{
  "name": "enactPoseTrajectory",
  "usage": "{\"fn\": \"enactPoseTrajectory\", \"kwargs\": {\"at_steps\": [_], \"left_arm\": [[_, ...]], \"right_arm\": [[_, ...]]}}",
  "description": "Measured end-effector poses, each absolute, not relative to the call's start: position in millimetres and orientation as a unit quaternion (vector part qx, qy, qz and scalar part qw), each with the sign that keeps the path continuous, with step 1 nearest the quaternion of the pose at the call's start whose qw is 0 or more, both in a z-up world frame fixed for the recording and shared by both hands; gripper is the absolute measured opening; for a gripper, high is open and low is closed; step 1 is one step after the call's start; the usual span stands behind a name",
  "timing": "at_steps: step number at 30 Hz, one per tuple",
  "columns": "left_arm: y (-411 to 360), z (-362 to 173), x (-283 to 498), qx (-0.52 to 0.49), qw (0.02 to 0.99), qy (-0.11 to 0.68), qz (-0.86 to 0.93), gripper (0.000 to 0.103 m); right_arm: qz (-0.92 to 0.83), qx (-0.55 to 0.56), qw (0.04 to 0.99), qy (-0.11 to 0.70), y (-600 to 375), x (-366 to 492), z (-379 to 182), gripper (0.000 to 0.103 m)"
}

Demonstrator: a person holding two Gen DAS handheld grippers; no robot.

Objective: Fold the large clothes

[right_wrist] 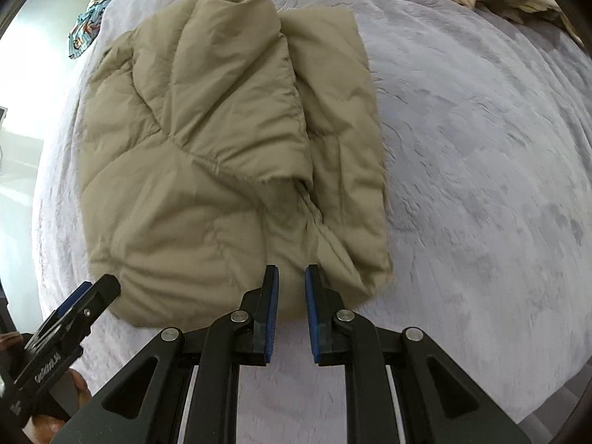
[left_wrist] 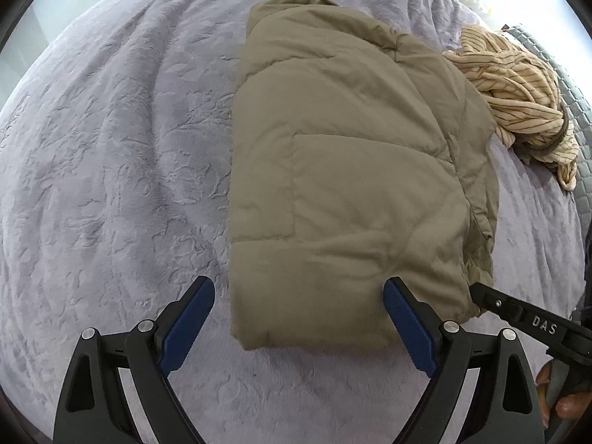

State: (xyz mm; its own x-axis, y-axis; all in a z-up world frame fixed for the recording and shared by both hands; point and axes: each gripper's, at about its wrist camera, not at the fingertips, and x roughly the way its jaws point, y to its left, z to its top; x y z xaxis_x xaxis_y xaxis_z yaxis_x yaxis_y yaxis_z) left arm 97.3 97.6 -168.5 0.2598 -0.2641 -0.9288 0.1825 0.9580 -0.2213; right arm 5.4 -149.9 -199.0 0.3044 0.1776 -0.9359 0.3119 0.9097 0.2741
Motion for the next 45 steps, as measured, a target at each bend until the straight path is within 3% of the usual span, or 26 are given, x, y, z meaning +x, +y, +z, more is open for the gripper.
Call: {"fn": "enactPoseTrajectory", "kwargs": {"at_steps": [21, 23, 33, 35, 36, 37, 43, 45], "left_arm": [[123.8, -99.7, 46.2, -0.008, 0.827, 0.55, -0.119, 0.093], [122.3, -93.6, 42.5, -0.005, 0.83, 0.547, -0.114, 0.103], [113.4, -55.6, 25.6, 0.019, 0.849, 0.523, -0.075, 0.103], [113.5, -46.3, 23.8, 0.02, 0.857, 0.51, -0.074, 0.103], [113.5, -39.1, 22.1, 0.023, 0.862, 0.502, -0.069, 0.103], [113.4, -34.0, 21.3, 0.029, 0.865, 0.496, -0.065, 0.103], [116.7, -6.0, 15.3, 0.028, 0.878, 0.474, -0.06, 0.103], [118.0, 3.2, 12.2, 0.021, 0.884, 0.464, -0.058, 0.103]], "right_arm": [[-0.027, 0.186, 0.798, 0.572, -147.7, -59.6, -141.7, 0.016], [-0.023, 0.188, 0.799, 0.57, -154.5, -56.9, -141.9, 0.016], [-0.018, 0.155, 0.822, 0.548, -162.7, -65.8, -104.0, 0.017], [-0.018, 0.135, 0.833, 0.536, -159.3, -67.3, -89.8, 0.044], [-0.018, 0.13, 0.841, 0.526, -157.9, -69.0, -82.0, 0.072], [-0.015, 0.127, 0.848, 0.514, -157.0, -70.7, -74.9, 0.079], [-0.009, 0.091, 0.873, 0.479, -143.5, -76.8, -38.8, 0.08], [-0.017, 0.087, 0.88, 0.467, -141.9, -79.0, -31.4, 0.086]]}}
